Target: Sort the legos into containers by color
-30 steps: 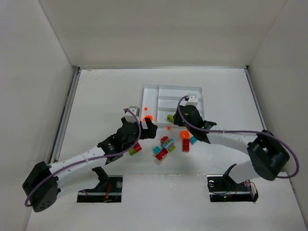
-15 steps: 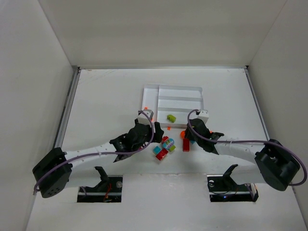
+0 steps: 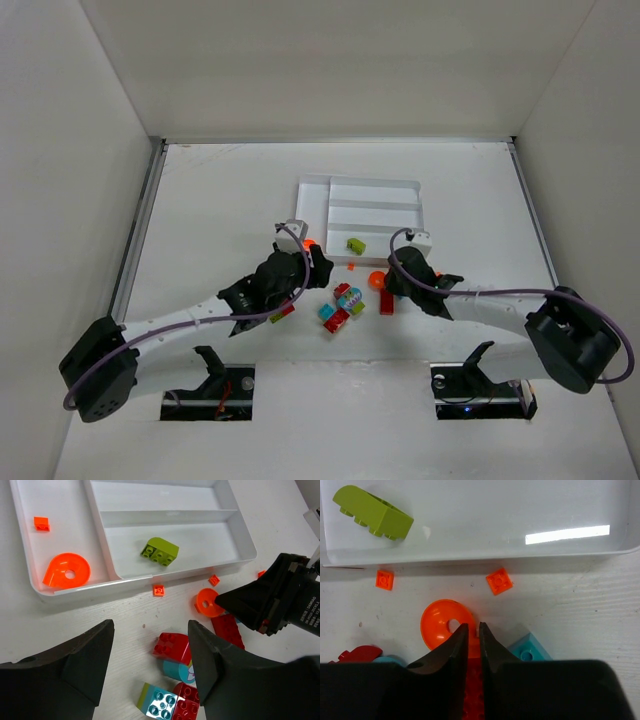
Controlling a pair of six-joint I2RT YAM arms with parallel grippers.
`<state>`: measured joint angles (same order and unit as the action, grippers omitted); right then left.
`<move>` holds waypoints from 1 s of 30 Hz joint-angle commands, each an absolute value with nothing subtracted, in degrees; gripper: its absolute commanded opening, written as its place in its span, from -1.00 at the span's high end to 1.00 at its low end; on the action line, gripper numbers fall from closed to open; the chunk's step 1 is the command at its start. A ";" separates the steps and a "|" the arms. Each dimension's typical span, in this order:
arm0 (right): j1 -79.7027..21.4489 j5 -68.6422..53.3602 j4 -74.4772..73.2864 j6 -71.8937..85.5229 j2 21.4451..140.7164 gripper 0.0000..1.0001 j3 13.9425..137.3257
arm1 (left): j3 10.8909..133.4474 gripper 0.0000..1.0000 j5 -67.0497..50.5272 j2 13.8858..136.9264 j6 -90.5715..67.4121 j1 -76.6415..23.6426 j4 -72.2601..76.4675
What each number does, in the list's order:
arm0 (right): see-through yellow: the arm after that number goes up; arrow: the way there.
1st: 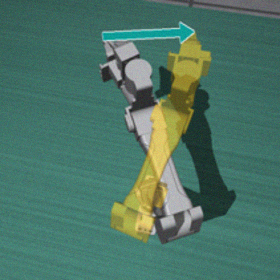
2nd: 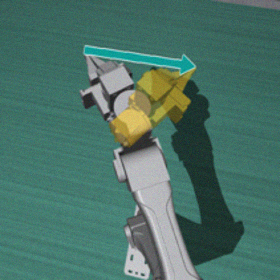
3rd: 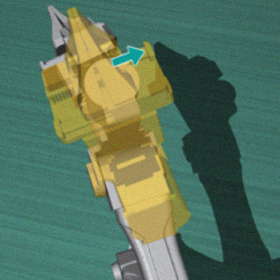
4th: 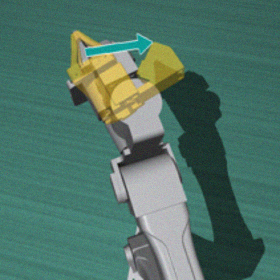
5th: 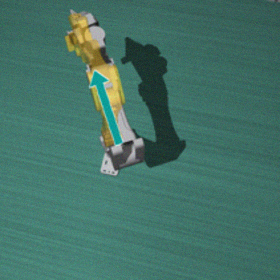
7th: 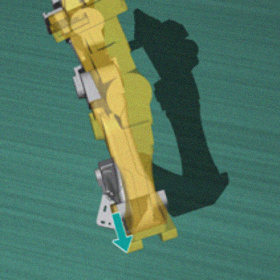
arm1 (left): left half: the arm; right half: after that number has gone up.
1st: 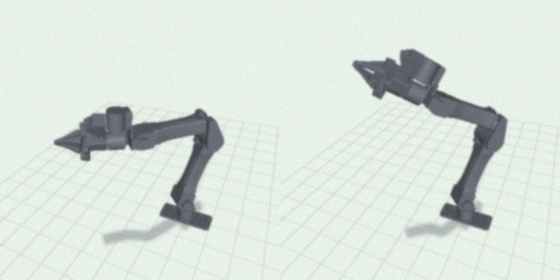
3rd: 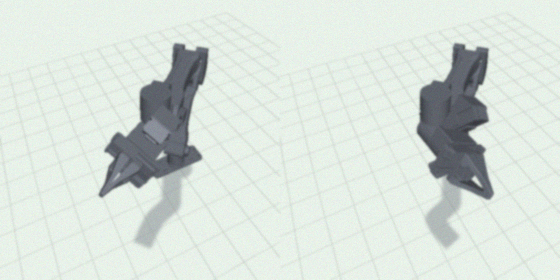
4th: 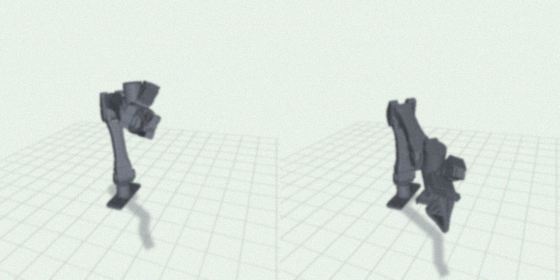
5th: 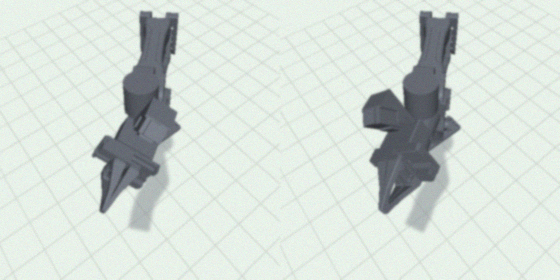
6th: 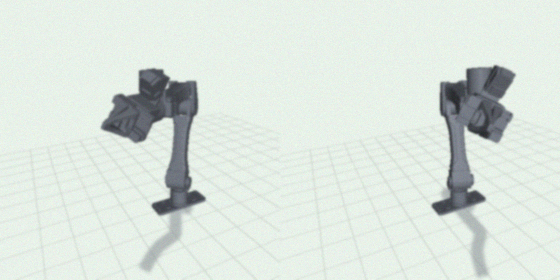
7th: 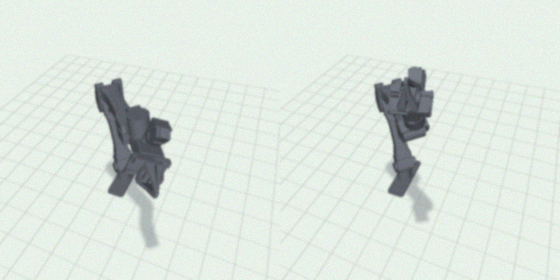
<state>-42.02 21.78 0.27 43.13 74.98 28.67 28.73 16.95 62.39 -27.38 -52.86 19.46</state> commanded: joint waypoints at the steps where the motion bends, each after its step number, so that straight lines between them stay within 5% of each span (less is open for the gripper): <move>1: -41.00 20.57 2.99 44.56 75.32 0.64 28.21 | 29.62 -0.13 16.52 60.21 -28.03 -51.73 21.01; 7: -40.21 20.48 3.51 45.35 74.27 0.80 27.42 | 28.13 -0.04 15.91 57.13 -28.65 -51.63 19.87; 12: -40.56 19.34 4.83 46.23 76.11 0.33 27.51 | 27.86 -0.05 16.08 55.55 -29.27 -51.98 17.49; 20: -40.56 21.00 5.98 46.76 74.80 0.84 27.51 | 27.25 -0.05 16.43 54.05 -29.71 -51.90 17.40; 30: -42.49 23.56 1.93 42.81 64.59 0.86 33.73 | 25.84 -0.05 17.40 49.22 -30.85 -47.60 15.21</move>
<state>-41.58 22.72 1.21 45.01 63.99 28.69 26.68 16.71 51.33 -29.78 -48.93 15.33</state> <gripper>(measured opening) 0.075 0.523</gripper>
